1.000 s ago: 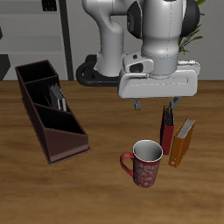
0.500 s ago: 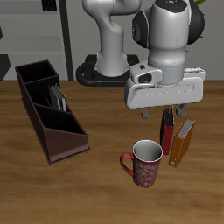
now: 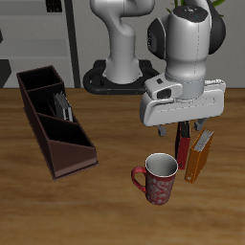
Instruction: Place the striped book into the right desk caddy's front compartment and place the red mug into the right desk caddy's right compartment
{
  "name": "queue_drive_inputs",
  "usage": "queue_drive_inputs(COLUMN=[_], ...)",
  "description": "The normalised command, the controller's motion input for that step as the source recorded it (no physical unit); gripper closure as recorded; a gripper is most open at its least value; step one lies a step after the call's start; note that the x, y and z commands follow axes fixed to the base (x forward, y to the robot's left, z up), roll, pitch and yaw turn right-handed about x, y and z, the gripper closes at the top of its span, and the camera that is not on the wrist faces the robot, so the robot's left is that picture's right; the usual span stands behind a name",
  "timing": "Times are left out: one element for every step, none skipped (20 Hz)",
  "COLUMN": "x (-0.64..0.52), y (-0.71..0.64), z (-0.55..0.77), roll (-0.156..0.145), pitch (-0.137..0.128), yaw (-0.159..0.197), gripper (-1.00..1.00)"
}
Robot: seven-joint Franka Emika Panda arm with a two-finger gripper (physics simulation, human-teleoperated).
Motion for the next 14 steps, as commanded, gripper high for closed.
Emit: queue_drive_inputs(x=[0.07, 0.00, 0.06, 0.05, 0.08, 0.01, 0.05, 0.03, -0.01, -0.01, 0.00, 0.06, 0.01, 0.02], y=[0.22, 0.00, 0.05, -0.01, 0.16, -0.09, 0.17, 0.09, 0.08, 0.03, 0.00, 0.18, -0.07, 0.17], z=[-0.25, 0.00, -0.19, -0.10, -0.25, 0.01, -0.24, -0.18, -0.14, -0.12, 0.00, -0.42, 0.02, -0.33], roll=[-0.034, 0.000, 0.018, -0.012, 0.000, 0.000, 0.006, 0.005, 0.024, -0.006, 0.000, 0.030, 0.000, -0.016], pitch=[-0.023, 0.000, 0.066, -0.020, 0.029, 0.000, 0.024, 0.017, 0.002, 0.012, 0.000, 0.052, 0.000, 0.002], yaw=[0.123, 0.000, 0.002, 0.053, 0.039, 0.000, 0.038, 0.056, 0.026, -0.007, 0.000, 0.107, 0.000, 0.054], gripper=[-1.00, -1.00, -1.00, -1.00, -1.00, -1.00, -1.00, -1.00, -1.00, -1.00, -1.00, -1.00, -1.00, -1.00])
